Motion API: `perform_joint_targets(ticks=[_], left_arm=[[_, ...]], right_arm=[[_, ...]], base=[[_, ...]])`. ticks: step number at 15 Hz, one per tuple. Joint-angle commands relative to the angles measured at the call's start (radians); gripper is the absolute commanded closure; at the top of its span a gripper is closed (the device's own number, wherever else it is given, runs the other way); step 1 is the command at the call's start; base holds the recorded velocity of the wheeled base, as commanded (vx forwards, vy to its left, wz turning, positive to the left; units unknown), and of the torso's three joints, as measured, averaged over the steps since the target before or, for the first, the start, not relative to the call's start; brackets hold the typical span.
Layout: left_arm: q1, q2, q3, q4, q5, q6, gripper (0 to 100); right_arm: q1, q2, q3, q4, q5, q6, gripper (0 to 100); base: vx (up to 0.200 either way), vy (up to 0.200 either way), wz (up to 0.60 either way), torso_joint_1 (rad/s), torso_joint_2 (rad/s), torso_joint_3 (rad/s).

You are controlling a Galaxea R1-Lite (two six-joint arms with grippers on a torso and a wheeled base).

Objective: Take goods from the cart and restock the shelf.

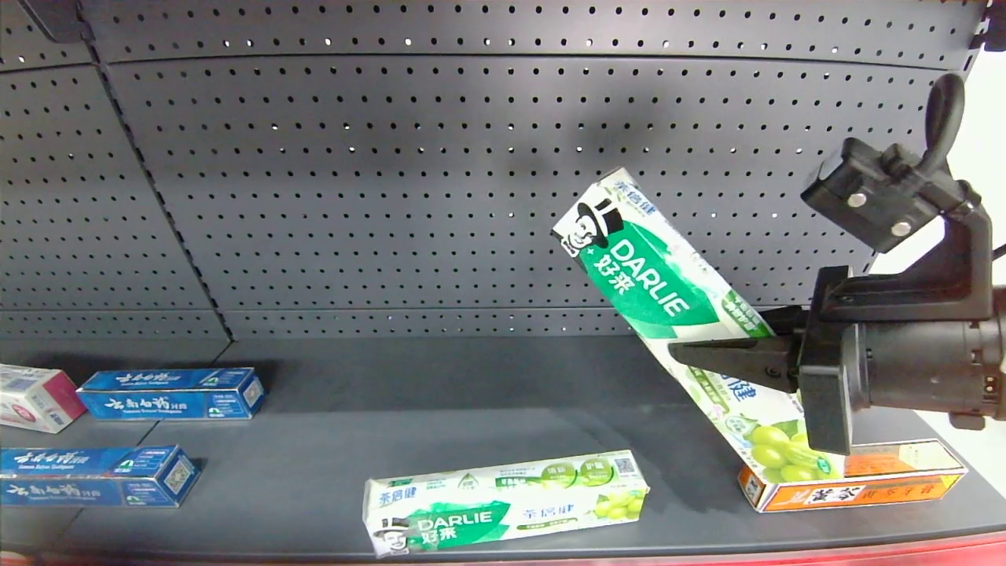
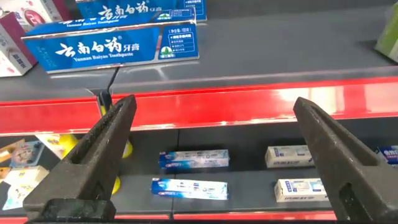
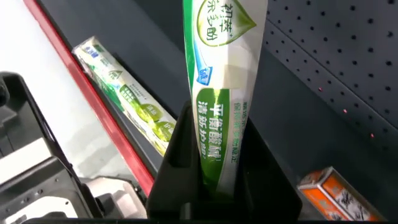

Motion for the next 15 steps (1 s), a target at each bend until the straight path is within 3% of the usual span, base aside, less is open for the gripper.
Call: perform_joint_targets(ticks=[1,10,15], left_arm=[[0.000,0.003,0.000,0.000,0.000,0.000,0],[0.000,0.005,0.000,0.001,0.000,0.000,0],[0.000,0.005,0.000,0.000,0.000,0.000,0]], right_arm=[[0.002,0.032,-0.012,0.002,0.004,-0.005,100],[-0.069,0.165,-0.038,0.013,0.147,-0.104,100],[-0.069,0.248,-0.192,0.222,0.195,-0.218,100]], base=[[0.000,0.000,0.00,0.000,0.00,0.000],[0.000,0.000,0.00,0.000,0.00,0.000],[0.000,0.000,0.00,0.000,0.00,0.000]])
